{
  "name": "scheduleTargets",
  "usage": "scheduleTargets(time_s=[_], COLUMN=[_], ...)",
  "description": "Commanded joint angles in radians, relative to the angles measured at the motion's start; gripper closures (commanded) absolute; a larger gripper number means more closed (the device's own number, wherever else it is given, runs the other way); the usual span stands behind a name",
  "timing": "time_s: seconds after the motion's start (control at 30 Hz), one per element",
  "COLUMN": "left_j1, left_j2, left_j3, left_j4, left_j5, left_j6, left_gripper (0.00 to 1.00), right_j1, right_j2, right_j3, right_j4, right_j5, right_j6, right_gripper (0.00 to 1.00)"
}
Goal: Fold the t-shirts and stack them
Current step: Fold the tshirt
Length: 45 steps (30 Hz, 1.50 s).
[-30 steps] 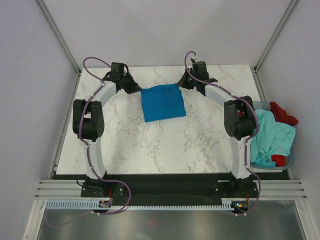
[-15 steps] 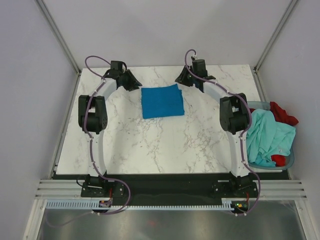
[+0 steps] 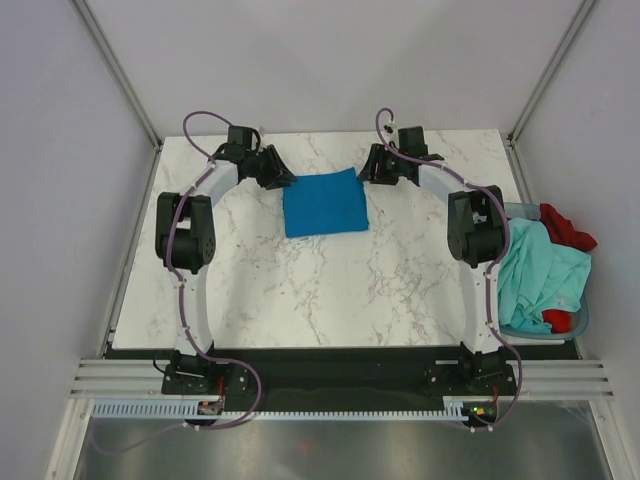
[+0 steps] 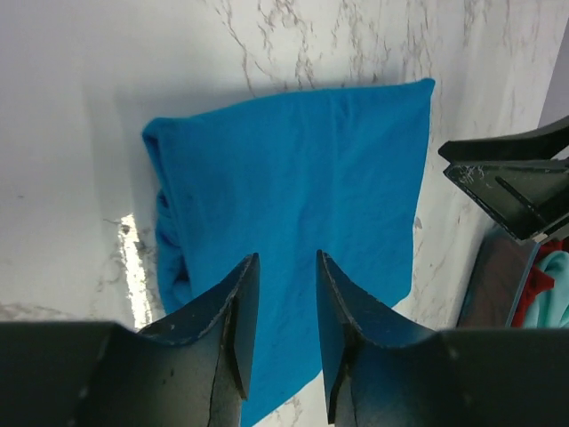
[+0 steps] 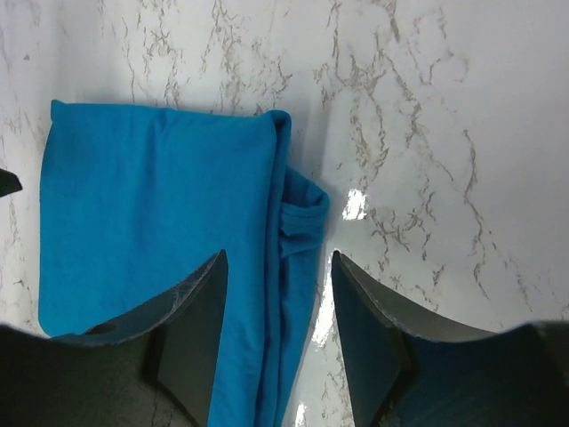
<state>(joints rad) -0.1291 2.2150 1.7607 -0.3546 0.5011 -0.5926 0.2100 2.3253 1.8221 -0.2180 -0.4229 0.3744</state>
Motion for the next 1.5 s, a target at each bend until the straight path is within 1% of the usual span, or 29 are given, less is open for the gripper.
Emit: scheduleTargets(time_s=[0.0,0.1,0.17,0.3,0.37,0.4,0.5,0.53,0.6,0.63,0.7,0.77,0.8,0.87,0.9,0.93,1.0,1.03,1.1,1.17,1.23,1.27,1.3,1.37,1.47], left_j1=[-0.009,-0.009,-0.007,-0.004,0.002,0.005,0.016,0.022,0.032,0.036,0.046,0.051,0.055,0.065,0.074,0.078,0.083,0.083,0.082,0.082,0.074,0.069,0.054,0.034,-0.013], left_j2=[0.050,0.092,0.139,0.215,0.244,0.248,0.267,0.270,0.282,0.284,0.285,0.279,0.267,0.246,0.230,0.194,0.141,0.086,0.045,-0.010,-0.064,-0.083,-0.101,-0.132,-0.161], left_j3=[0.036,0.075,0.120,0.190,0.224,0.235,0.247,0.249,0.259,0.263,0.275,0.287,0.301,0.310,0.309,0.301,0.257,0.234,0.162,0.108,-0.024,-0.024,-0.091,-0.151,-0.234], left_j4=[0.019,0.020,0.020,0.019,0.020,0.020,0.019,0.019,0.020,0.020,0.020,0.020,0.020,0.019,0.020,0.020,0.020,0.019,0.020,0.020,0.019,0.020,0.019,0.022,0.025], left_j5=[0.045,0.027,0.022,0.022,0.028,0.028,0.019,0.017,0.025,0.033,0.060,0.111,0.131,0.181,0.194,0.217,0.217,0.212,0.191,0.200,0.202,0.195,0.186,0.137,0.085], left_j6=[0.066,0.074,0.080,0.080,0.079,0.077,0.074,0.074,0.068,0.063,0.054,0.044,0.034,0.019,0.004,0.001,0.007,0.013,0.028,0.031,0.033,0.033,0.040,0.050,0.076], left_gripper=[0.62,0.62,0.62,0.62,0.61,0.61,0.60,0.59,0.59,0.59,0.58,0.57,0.57,0.55,0.55,0.55,0.54,0.54,0.53,0.53,0.53,0.54,0.54,0.54,0.54], right_j1=[0.003,0.005,0.005,0.006,0.006,0.005,-0.003,-0.006,-0.011,-0.012,-0.021,-0.032,-0.038,-0.053,-0.058,-0.061,-0.063,-0.064,-0.064,-0.064,-0.061,-0.057,-0.054,-0.031,0.002], right_j2=[0.006,0.055,0.086,0.137,0.149,0.154,0.167,0.167,0.167,0.167,0.180,0.192,0.197,0.192,0.186,0.174,0.120,0.100,0.043,-0.018,-0.061,-0.070,-0.081,-0.105,-0.104], right_j3=[0.022,0.052,0.062,0.098,0.098,0.095,0.066,0.051,0.010,0.002,-0.013,-0.018,-0.012,-0.012,-0.018,-0.024,-0.062,-0.075,-0.111,-0.138,-0.170,-0.170,-0.178,-0.191,-0.201], right_j4=[0.002,0.012,0.051,0.063,0.075,0.092,0.137,0.179,0.254,0.276,0.342,0.385,0.416,0.456,0.462,0.454,0.430,0.413,0.366,0.336,0.287,0.263,0.229,0.221,0.152], right_j5=[-0.053,-0.105,-0.125,-0.102,-0.097,-0.099,-0.141,-0.154,-0.175,-0.204,-0.238,-0.289,-0.303,-0.341,-0.341,-0.338,-0.321,-0.312,-0.291,-0.272,-0.237,-0.229,-0.223,-0.205,-0.186], right_j6=[-0.075,-0.078,-0.059,-0.049,-0.046,-0.032,0.021,0.032,0.073,0.089,0.138,0.181,0.201,0.273,0.285,0.285,0.262,0.253,0.221,0.196,0.175,0.166,0.143,0.117,0.060], right_gripper=[0.42,0.43,0.44,0.46,0.54,0.64,0.78,0.86,0.94,0.95,0.94,0.89,0.78,0.70,0.60,0.57,0.51,0.50,0.50,0.50,0.50,0.50,0.49,0.48,0.45])
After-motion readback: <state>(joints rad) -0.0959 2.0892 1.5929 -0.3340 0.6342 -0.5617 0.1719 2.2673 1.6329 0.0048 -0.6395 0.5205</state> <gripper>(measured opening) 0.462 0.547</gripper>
